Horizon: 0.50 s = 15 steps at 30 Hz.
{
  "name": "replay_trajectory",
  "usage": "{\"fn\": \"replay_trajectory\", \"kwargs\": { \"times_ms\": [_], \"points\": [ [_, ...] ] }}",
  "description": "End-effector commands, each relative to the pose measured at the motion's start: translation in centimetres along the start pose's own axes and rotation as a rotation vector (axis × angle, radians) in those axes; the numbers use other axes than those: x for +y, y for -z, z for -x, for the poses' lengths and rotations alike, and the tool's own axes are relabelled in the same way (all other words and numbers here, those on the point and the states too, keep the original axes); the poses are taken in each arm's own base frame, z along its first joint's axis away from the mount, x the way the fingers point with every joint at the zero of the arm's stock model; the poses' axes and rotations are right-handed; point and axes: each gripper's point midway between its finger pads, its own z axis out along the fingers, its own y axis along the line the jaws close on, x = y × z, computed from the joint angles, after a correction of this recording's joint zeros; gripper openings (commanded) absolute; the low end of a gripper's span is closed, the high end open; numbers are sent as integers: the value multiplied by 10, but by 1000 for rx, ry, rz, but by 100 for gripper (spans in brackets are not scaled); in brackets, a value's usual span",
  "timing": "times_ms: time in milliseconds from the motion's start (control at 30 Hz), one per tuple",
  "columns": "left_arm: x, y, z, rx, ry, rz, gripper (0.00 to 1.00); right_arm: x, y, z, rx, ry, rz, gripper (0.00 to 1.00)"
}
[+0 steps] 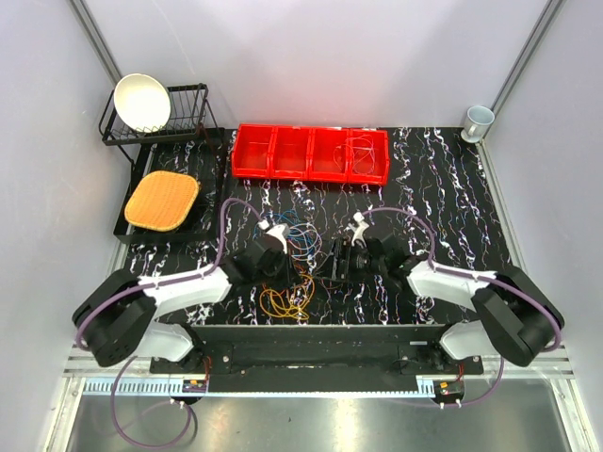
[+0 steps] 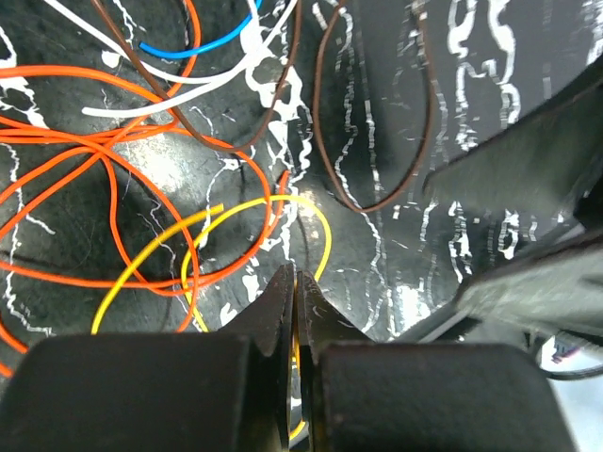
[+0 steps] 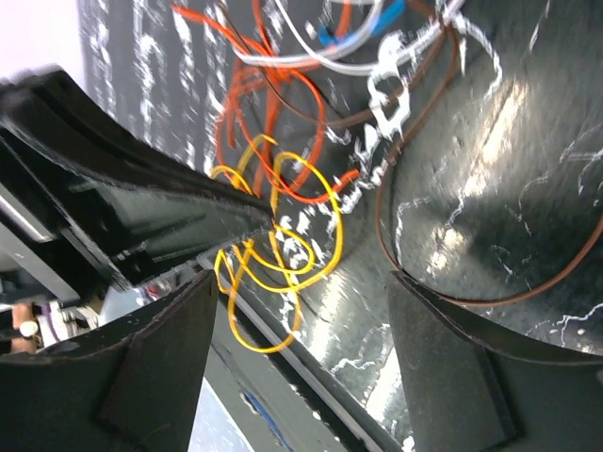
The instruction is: Untangle the cables
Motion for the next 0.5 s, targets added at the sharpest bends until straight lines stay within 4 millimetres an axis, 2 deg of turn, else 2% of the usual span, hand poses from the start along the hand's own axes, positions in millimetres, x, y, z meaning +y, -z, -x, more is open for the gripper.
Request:
{"fn": "replay_trajectory", "kwargs": {
  "times_ms": [0,233,467],
  "points": [
    [-25,-8,15,-25,-31,-79,0,1,-10,-6,-5,35,35,76],
    [-21,-19,16,-9,-41,-52,0,-8,-19,-29,46,66,69,71],
    [-21,-26,15,2,-54,-57,0,-10,-31,-44,87,90,103,65]
  ]
}}
